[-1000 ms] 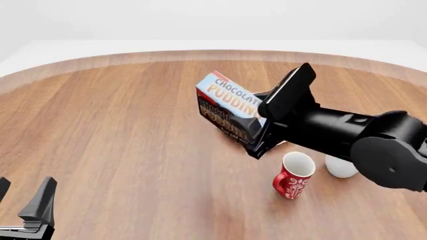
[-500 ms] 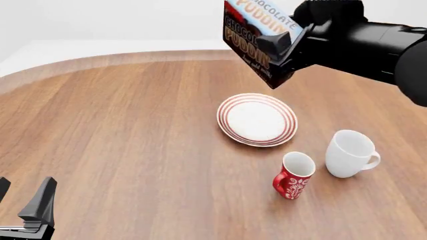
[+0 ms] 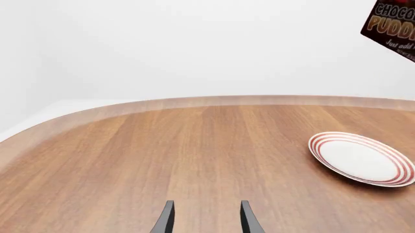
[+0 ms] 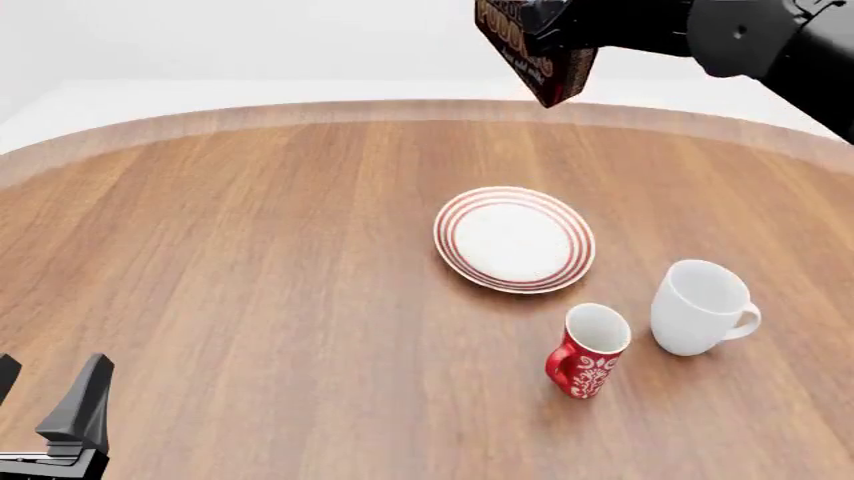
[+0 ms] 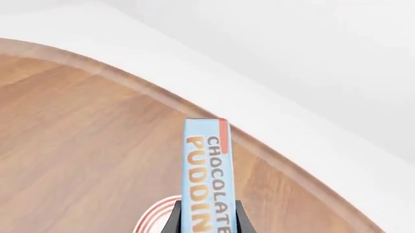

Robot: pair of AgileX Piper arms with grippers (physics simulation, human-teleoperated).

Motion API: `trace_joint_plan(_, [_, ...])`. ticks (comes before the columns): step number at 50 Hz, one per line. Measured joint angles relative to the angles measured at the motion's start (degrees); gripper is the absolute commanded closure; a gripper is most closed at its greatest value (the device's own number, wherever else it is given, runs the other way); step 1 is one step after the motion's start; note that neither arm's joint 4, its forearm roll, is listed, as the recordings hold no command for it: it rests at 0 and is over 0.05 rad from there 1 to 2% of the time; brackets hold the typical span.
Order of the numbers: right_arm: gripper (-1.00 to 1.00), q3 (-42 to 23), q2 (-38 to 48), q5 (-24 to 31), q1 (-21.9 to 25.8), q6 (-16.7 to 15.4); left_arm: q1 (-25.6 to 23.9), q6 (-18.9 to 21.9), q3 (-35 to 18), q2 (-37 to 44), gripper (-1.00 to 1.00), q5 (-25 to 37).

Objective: Put the chocolate pudding to the right of the plate.

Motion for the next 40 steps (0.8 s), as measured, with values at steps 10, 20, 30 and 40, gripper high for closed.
trace_joint_plan(10, [1.00, -7.05, 7.29, 1.23, -4.85, -0.85, 0.00, 0.00, 0.00, 0.00, -1.00, 0.00])
trace_joint_plan(20, [1.00, -10.56, 12.03, 1.79, -10.10, -2.38, 0.00, 0.00, 0.00, 0.00, -1.00, 0.00])
trace_joint_plan(30, [1.00, -11.78, 14.85, 1.80, -14.46, -3.97, 0.00, 0.00, 0.00, 0.00, -1.00, 0.00])
trace_joint_plan(40, [1.00, -11.12, 17.13, 0.75, -18.13, -4.55, 0.00, 0.00, 0.00, 0.00, -1.00, 0.00])
